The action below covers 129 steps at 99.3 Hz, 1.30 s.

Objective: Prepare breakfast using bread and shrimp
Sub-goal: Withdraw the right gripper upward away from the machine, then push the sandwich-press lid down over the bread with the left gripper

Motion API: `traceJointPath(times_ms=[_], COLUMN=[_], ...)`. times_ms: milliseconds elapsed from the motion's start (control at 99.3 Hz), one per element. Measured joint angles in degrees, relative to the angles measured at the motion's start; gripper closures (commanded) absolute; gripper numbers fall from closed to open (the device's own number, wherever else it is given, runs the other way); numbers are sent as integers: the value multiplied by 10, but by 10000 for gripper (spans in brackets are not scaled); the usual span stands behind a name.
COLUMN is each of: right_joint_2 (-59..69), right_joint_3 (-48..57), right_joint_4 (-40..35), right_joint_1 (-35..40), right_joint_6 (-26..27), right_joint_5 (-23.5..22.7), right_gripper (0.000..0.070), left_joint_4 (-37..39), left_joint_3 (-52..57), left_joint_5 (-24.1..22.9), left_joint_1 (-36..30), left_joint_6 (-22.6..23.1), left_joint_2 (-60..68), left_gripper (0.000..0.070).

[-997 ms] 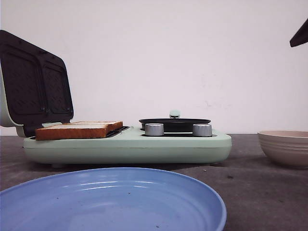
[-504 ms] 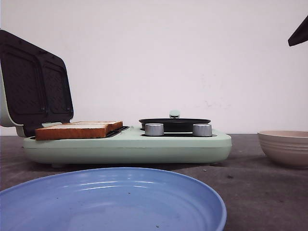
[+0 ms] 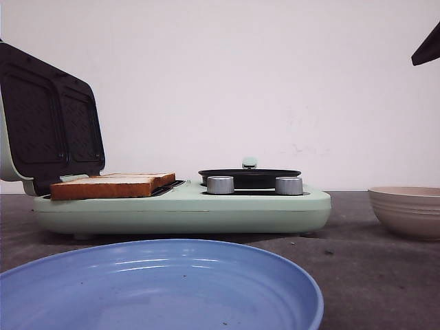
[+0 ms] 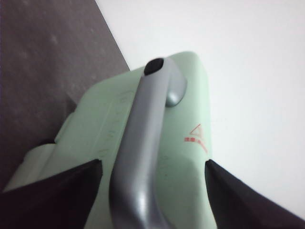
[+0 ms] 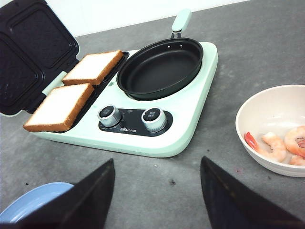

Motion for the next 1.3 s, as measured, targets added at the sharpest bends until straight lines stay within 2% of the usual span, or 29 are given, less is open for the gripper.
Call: traceJointPath(times_ms=[81, 212, 363, 594, 776, 957, 1108, 1199, 1299], right_joint_2=[0, 0, 0, 0, 0, 0, 0, 0, 0], right_joint_3=[0, 0, 0, 0, 0, 0, 0, 0, 0], right_joint_4=[0, 0, 0, 0, 0, -1, -6, -11, -15], right_joint_1=[0, 0, 0, 0, 0, 0, 0, 0, 0], right_joint_6=[0, 0, 0, 0, 0, 0, 0, 0, 0], right_joint_5=[0, 0, 0, 0, 0, 0, 0, 0, 0], right_gripper=[364, 364, 364, 364, 364, 364, 364, 364, 364], left_joint_4=[13, 20, 24, 28, 26, 5, 3, 12, 19], left_joint_3=[0, 0, 0, 0, 6, 12, 18, 23, 28], left_joint_5=[1, -12, -14, -36, -100, -196, -274, -309, -333], left_joint_1=[-4, -10, -16, -46, -141, -278, -373, -407, -427], left_joint_6=[-8, -11, -43, -28, 43, 159, 228, 257, 270], left_joint_2=[9, 10, 12, 9, 0, 18, 75, 111, 135], left_gripper=[455, 698, 696, 695, 694, 694, 694, 694, 694])
